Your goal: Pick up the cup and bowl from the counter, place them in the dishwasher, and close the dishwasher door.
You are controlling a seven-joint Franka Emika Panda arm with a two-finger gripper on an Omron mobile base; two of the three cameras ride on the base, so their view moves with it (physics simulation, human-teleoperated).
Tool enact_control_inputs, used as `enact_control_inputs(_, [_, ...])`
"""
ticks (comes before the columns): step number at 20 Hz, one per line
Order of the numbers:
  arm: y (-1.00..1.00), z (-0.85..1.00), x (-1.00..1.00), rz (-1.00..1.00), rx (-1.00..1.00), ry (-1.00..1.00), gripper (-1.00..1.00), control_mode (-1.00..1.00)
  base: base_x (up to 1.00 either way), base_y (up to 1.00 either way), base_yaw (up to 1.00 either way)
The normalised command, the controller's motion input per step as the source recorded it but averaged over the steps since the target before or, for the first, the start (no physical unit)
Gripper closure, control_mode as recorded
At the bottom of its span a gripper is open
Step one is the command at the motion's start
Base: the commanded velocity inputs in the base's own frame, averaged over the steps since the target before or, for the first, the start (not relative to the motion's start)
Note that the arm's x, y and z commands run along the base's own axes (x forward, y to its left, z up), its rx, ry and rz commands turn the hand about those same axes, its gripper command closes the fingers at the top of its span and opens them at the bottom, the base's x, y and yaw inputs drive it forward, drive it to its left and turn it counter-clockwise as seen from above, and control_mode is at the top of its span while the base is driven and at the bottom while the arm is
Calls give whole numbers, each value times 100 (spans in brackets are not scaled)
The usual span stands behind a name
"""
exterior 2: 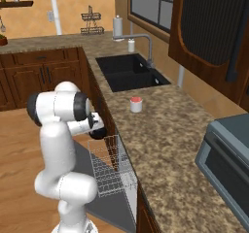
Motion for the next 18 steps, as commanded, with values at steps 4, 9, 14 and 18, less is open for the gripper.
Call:
enact_control_inputs(4, [1, -84, 65, -15, -2, 0, 100, -100, 0, 0, 0])
enact_control_inputs(9, [0, -85, 61, -13, -7, 0, 100, -100, 0, 0, 0])
enact_control_inputs(14, [1, -79, 41, -11, -5, 0, 100, -100, 0, 0, 0])
enact_control_inputs(18, [0, -68, 46, -10, -2, 0, 100, -100, 0, 0, 0])
